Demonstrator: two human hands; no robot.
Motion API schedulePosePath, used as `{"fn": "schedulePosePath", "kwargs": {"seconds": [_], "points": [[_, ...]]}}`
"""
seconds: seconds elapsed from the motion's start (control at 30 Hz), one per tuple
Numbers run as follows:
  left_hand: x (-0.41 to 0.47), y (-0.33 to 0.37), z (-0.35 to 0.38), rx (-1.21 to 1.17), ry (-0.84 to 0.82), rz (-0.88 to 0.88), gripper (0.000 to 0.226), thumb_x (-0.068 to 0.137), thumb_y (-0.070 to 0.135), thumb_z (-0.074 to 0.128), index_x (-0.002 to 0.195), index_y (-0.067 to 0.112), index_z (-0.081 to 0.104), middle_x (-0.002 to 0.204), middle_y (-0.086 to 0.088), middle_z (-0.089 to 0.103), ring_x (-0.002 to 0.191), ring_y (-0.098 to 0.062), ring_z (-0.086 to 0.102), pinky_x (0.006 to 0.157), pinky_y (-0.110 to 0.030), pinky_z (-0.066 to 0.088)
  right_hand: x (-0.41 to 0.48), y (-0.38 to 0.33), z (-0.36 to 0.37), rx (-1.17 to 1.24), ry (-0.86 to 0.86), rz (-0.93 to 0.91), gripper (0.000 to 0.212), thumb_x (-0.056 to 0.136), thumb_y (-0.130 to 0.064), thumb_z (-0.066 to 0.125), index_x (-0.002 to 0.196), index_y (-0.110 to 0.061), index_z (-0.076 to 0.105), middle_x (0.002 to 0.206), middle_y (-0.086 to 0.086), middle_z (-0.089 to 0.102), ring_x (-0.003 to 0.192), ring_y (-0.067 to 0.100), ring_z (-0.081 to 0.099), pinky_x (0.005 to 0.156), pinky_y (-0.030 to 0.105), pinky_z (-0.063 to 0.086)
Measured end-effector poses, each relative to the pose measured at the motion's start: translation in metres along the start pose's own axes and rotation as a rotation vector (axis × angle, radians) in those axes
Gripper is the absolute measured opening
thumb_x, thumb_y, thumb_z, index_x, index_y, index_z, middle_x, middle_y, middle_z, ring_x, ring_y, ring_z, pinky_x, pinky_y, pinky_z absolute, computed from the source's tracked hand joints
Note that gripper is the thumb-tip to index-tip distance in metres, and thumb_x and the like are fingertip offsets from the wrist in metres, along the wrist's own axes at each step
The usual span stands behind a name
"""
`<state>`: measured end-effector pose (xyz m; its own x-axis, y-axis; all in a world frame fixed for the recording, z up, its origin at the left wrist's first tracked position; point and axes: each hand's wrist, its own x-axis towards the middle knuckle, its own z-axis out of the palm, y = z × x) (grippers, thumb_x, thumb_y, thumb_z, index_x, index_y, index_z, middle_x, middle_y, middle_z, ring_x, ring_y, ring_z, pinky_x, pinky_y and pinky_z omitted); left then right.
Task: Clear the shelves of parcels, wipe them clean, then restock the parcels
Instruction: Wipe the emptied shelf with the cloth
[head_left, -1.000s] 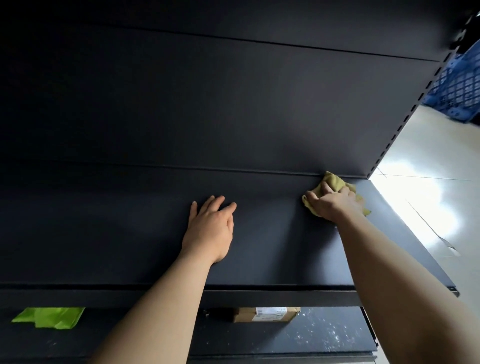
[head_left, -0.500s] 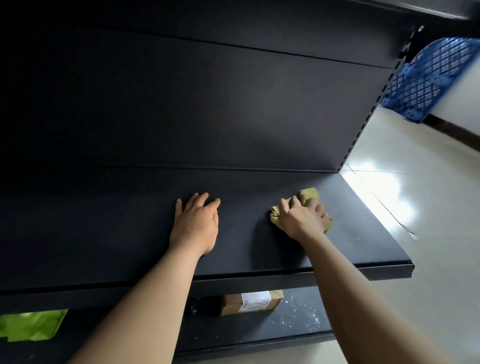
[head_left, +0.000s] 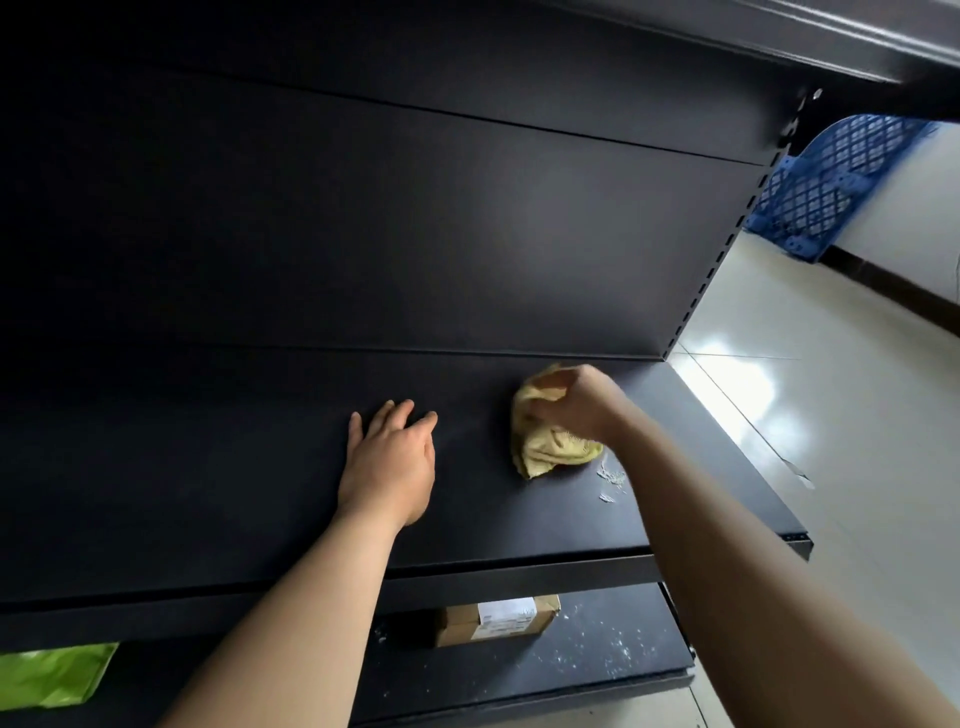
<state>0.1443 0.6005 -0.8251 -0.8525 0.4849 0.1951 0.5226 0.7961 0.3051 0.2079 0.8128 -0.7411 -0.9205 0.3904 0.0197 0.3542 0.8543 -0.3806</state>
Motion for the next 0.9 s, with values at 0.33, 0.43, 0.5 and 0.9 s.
{"fn": "schedulePosePath", "kwargs": {"seconds": [0.33,0.43,0.5,0.9], "points": [[0.003,-0.004,0.000,0.003,-0.018,-0.002,0.044,0.102,0.030,0.025,0.144,0.033,0.037,0.156,0.002,0.027,0.146,-0.017,0.014,0.119,-0.046,0.003,-0.008,0.020,0.060,-0.264,-0.027,-0.047,0.057,0.101,-0.044,0.032,0.153,-0.022,0.021,0.161,0.013,0.014,0.149,0.024,0.006,0.120,0.036,0.001],[0.003,-0.004,0.000,0.011,-0.023,-0.002,0.045,0.102,0.029,0.024,0.145,0.033,0.036,0.156,0.002,0.026,0.146,-0.017,0.014,0.119,-0.047,0.004,-0.015,0.055,0.043,-0.273,-0.032,0.136,0.058,0.102,-0.043,0.026,0.154,-0.018,0.016,0.159,0.020,0.010,0.148,0.031,0.006,0.120,0.039,0.003],[0.004,-0.004,0.000,0.012,-0.024,-0.003,0.045,0.102,0.029,0.024,0.145,0.033,0.036,0.156,0.002,0.026,0.146,-0.017,0.014,0.119,-0.047,0.004,-0.022,0.082,0.031,-0.265,-0.034,0.246,0.058,0.102,-0.042,0.026,0.154,-0.017,0.014,0.159,0.020,0.009,0.148,0.032,0.007,0.120,0.041,0.005],[0.005,0.000,0.000,0.103,-0.030,-0.032,0.044,0.102,0.027,0.030,0.145,0.033,0.034,0.155,0.003,0.027,0.145,-0.019,0.017,0.117,-0.051,0.011,-0.049,0.009,0.062,-0.208,-0.084,0.000,0.055,0.098,-0.037,0.036,0.152,-0.034,0.024,0.162,0.004,0.012,0.149,0.020,0.007,0.120,0.041,0.007]]}}
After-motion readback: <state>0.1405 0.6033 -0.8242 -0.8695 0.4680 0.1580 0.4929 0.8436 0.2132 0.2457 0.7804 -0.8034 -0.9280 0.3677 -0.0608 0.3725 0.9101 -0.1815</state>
